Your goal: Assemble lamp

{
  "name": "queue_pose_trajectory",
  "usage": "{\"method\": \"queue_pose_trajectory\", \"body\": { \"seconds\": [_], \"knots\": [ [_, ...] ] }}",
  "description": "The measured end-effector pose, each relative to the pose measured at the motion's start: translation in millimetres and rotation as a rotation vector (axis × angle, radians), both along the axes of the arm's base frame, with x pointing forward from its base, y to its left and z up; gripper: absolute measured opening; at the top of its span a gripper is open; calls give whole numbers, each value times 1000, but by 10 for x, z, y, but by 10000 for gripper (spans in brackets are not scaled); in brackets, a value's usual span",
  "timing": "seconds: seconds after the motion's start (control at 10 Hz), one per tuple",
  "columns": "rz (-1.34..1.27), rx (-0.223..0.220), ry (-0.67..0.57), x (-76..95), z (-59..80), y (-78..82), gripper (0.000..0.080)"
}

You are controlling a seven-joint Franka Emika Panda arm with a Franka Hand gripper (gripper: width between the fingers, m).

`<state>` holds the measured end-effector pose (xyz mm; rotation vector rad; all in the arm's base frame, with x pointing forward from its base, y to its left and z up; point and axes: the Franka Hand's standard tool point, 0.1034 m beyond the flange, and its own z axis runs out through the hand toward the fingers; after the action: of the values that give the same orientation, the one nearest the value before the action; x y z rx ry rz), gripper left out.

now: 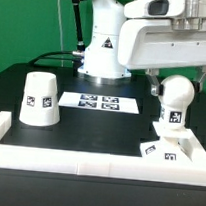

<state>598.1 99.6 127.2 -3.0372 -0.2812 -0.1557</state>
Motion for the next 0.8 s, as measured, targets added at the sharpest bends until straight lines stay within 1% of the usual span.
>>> {"method": "queue_pose_trajectory", "body": {
  "seconds": [0.2,0.3,0.6,0.8],
  "knots": [
    [-308,25,23,11,27,1,577],
    [-380,30,30,11,22,-12,577],
    [-711,60,65,3,10,-6,577],
    [-846,74,79,0,9,10,577]
  ]
}}
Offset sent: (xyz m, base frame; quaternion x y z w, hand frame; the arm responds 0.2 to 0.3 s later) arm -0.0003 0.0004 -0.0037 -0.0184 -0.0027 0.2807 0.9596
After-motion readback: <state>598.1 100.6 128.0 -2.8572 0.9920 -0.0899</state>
